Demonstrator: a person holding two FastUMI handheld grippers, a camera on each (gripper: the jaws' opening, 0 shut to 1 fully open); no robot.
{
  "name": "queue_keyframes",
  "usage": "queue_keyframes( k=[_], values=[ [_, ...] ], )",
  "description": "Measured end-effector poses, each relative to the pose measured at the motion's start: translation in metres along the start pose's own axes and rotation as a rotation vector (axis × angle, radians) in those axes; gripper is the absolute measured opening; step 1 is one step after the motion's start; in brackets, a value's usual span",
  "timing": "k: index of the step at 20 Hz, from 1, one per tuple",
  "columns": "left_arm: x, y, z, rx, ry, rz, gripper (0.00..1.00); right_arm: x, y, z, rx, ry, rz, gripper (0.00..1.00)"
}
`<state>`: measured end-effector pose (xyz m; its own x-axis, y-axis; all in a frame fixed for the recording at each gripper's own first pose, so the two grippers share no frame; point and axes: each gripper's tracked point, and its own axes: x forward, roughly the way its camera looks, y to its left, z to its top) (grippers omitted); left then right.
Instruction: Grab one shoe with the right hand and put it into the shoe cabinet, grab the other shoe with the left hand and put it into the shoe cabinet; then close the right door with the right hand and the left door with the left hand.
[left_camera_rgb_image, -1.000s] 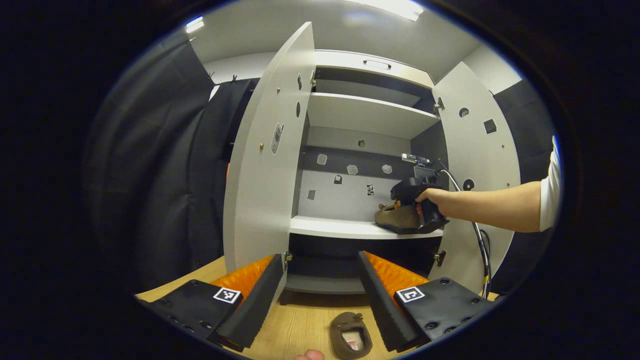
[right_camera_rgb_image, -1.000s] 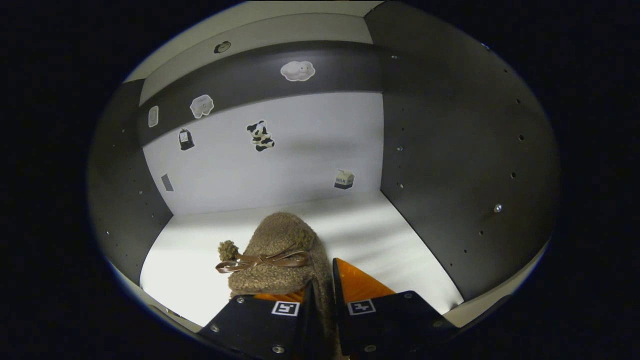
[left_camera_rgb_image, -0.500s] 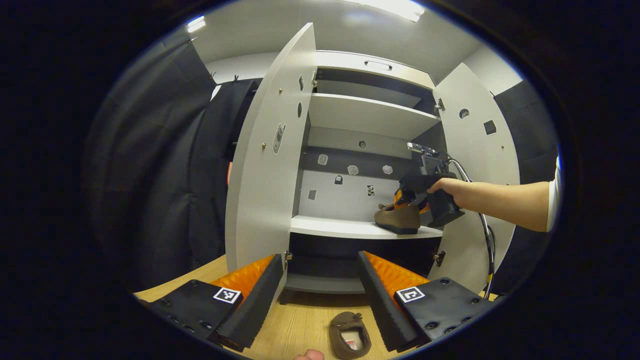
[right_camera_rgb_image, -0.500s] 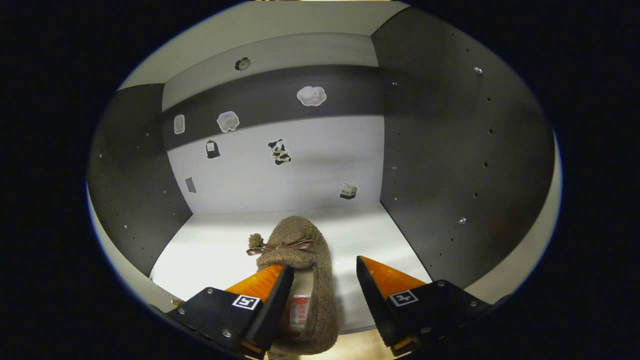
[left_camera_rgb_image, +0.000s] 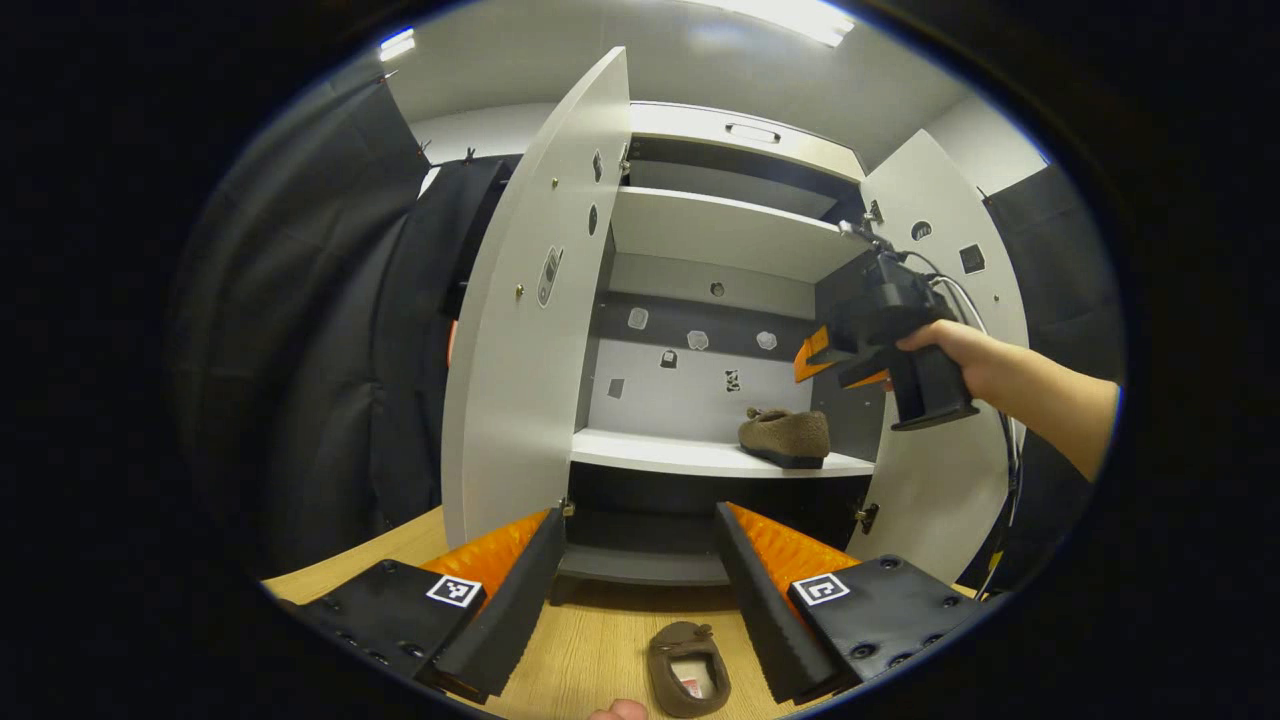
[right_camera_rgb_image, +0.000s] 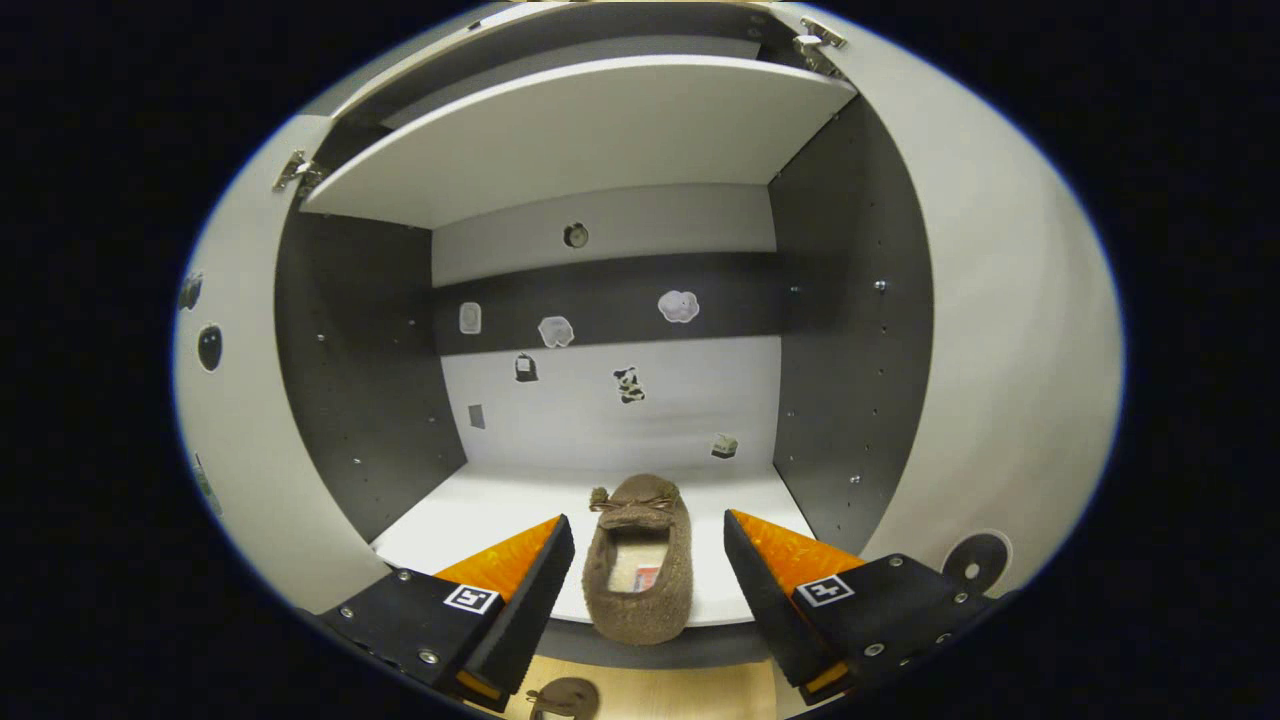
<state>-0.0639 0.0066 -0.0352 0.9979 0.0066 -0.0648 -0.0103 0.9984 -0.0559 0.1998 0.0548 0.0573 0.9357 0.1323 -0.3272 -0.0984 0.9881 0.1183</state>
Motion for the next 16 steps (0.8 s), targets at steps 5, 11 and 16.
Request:
queue_keyframes(
  k=[5, 11, 16],
  values=[
    [0.005, -0.005, -0.001, 0.022, 0.003, -0.014, 0.97, -0.066, -0.006, -0.019, -0.001, -0.079, 0.019, 0.93],
    [0.010, -0.018, -0.016, 0.042, 0.036, -0.030, 0.97, -0.117, -0.027, -0.054, -0.014, -0.176, -0.015, 0.92],
    [0.007, -0.032, -0.035, 0.063, 0.084, -0.046, 0.99, -0.153, -0.043, -0.106, -0.063, -0.217, -0.050, 0.92]
  ],
)
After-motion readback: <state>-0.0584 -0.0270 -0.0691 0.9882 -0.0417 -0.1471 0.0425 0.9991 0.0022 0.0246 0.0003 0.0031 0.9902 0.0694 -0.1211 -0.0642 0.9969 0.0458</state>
